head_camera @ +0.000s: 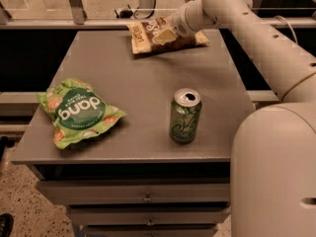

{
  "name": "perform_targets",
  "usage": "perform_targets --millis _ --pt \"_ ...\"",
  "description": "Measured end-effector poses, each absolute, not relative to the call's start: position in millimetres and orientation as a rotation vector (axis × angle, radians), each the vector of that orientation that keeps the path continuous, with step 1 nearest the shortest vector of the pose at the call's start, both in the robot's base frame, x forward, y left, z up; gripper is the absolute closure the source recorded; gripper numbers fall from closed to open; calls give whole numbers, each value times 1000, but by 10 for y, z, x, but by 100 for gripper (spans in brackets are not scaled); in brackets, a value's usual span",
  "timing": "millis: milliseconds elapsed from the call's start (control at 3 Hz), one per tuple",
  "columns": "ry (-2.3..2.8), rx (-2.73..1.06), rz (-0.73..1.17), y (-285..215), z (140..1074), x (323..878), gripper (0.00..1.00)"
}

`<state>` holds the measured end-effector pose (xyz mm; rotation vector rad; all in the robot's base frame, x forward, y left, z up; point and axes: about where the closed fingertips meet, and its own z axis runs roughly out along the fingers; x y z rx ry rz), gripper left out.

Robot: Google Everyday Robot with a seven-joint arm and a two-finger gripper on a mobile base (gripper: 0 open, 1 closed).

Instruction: Move brown chip bag near green can

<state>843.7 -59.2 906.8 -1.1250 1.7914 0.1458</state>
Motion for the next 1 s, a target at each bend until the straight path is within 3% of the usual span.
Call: perform_targets --millis 333,1000 --pt "1761 -1116 83 -645 9048 8509 0" --pt "1774 -1061 20 -771 8794 8742 0"
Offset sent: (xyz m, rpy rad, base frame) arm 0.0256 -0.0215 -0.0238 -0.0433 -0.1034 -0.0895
